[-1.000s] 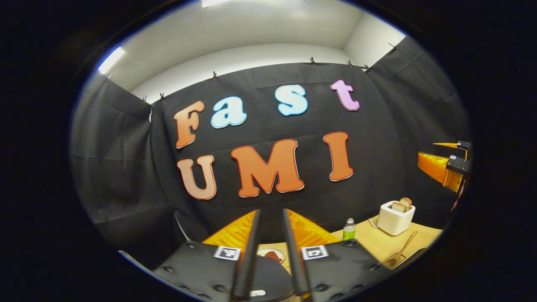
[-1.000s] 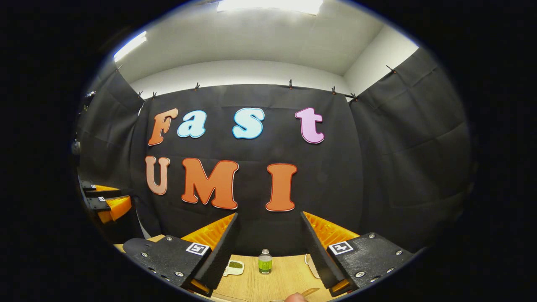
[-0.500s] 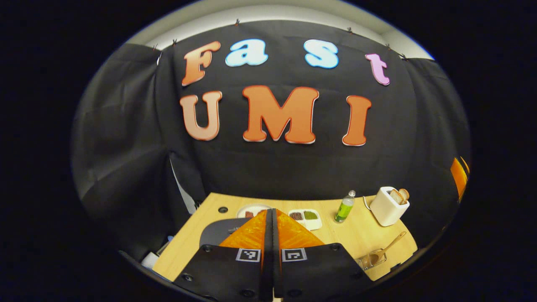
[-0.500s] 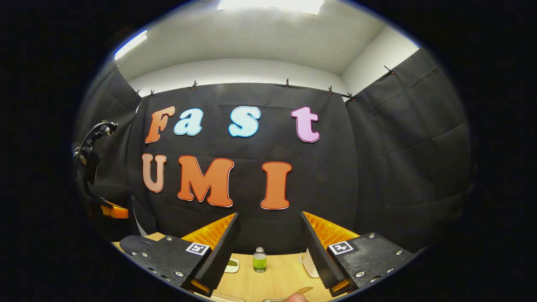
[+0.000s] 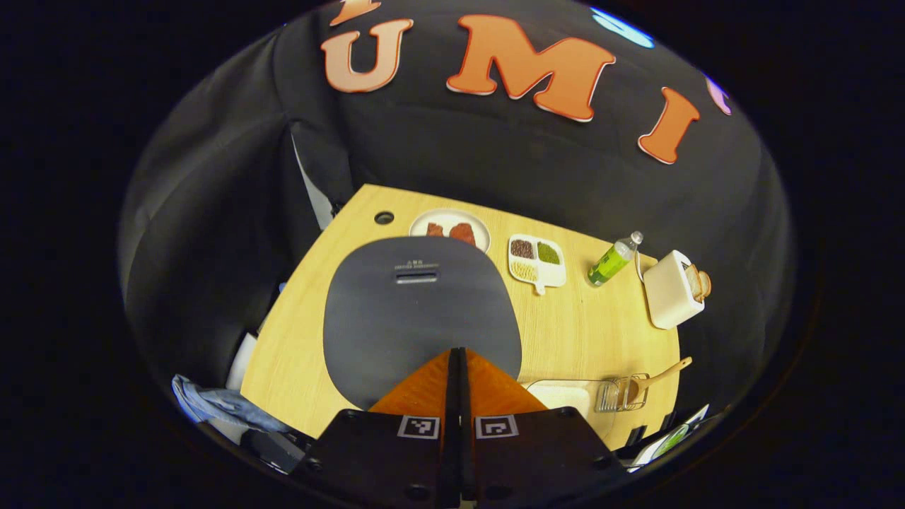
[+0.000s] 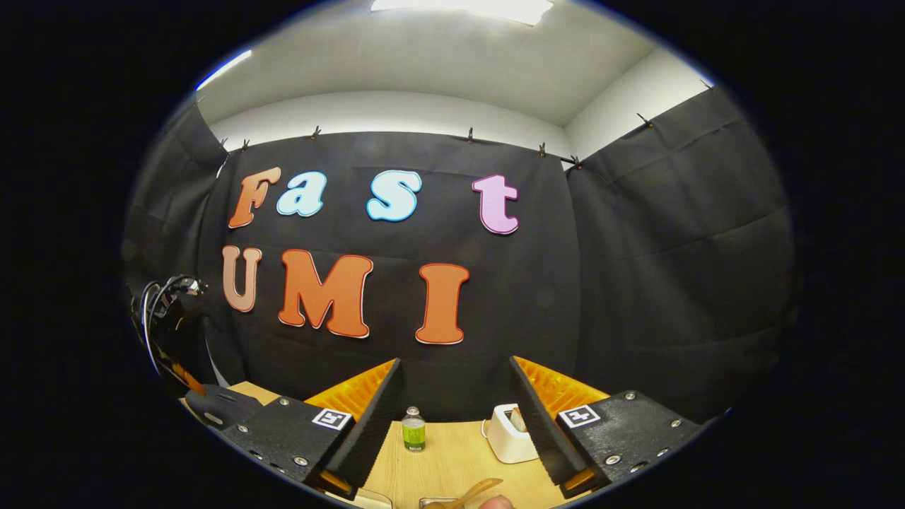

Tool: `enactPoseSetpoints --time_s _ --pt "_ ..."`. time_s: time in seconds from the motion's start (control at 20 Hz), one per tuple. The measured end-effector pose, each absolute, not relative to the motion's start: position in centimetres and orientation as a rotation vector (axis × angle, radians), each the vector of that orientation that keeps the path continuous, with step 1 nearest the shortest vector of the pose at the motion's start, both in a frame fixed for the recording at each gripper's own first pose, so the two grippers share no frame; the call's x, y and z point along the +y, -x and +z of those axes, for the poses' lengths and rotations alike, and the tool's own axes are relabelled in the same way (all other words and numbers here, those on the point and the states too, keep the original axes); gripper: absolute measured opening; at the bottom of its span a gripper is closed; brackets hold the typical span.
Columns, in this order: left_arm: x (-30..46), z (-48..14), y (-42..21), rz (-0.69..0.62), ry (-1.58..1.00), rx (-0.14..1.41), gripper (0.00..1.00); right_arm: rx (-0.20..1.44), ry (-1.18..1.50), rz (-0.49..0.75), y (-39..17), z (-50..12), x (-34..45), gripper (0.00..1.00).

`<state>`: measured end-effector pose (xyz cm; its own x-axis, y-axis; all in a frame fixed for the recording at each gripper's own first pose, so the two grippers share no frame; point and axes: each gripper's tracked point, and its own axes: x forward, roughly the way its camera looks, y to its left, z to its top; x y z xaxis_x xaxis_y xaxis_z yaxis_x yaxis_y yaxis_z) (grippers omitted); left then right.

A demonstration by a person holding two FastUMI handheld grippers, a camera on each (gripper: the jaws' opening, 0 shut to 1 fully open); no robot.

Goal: Close the left gripper, press the button to open the rice cooker; take a wooden spoon from the chopstick holder with the right hand, scoop a spoonful of rice and pour it into the rice cooker, then put the wooden spoon back into the chopstick holder.

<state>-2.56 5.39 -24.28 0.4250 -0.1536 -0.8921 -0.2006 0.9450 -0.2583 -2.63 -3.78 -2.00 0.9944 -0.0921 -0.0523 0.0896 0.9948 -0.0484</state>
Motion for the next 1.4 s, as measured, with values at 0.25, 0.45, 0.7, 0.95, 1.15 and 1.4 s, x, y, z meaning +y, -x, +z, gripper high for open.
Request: enactPoseSetpoints --time_s 0.25,0.45,0.7,0.95,1.15,1.4 --pt "5.3 -28.1 4.3 0.054 0.419 1.301 0.05 0.067 0.068 -0.104 3.2 -2.8 -4.1 0.92" --pt "5.9 -29.8 4.7 0.077 0.441 1.360 0.01 0.079 0.105 -0.119 3.8 -3.4 -4.3 0.92" --pt "5.9 -30.3 4.8 0.083 0.453 1.389 0.05 0.119 0.107 -0.146 4.2 -4.5 -4.6 0.93" --pt "6.0 -30.5 4.6 0.086 0.435 1.386 0.01 0.140 0.067 -0.195 4.5 -5.1 -5.6 0.93" --pt "6.0 -29.8 4.6 0.077 0.387 1.342 0.05 0.170 0.065 -0.197 4.4 -6.1 -6.1 0.93" --pt "6.1 -27.9 4.0 0.091 0.348 1.226 0.06 0.227 0.059 -0.201 3.8 -7.9 -6.4 0.93"
